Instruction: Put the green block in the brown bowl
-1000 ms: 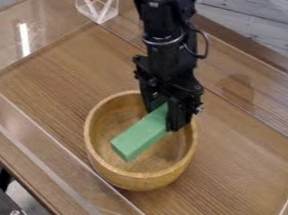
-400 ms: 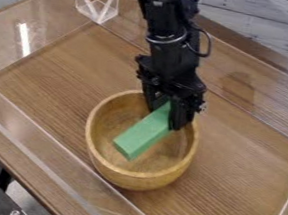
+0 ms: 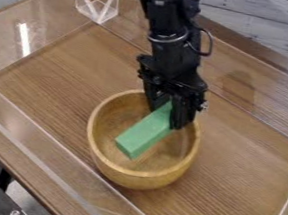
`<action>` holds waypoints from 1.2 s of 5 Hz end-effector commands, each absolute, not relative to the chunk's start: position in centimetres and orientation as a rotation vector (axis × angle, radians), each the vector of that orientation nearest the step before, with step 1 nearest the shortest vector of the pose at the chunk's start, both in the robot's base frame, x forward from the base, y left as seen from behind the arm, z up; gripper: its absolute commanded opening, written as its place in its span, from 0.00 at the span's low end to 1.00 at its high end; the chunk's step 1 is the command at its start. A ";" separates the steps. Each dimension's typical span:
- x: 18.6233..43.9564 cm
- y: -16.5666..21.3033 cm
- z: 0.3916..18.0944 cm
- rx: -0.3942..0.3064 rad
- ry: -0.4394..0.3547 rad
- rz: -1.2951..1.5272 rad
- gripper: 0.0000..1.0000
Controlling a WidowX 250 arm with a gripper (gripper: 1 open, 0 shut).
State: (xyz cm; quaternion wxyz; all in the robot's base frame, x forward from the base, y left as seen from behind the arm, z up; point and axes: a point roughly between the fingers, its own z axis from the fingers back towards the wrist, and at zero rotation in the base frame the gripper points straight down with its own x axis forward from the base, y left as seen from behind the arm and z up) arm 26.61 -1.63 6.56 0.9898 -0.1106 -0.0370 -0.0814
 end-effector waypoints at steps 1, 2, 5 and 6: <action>28.0 -1.4 7.8 -0.216 -0.130 -0.164 0.00; 28.2 -1.5 7.7 -0.218 -0.129 -0.164 0.00; 28.6 -1.6 7.5 -0.226 -0.129 -0.165 0.00; 28.7 -1.6 7.5 -0.228 -0.128 -0.165 0.00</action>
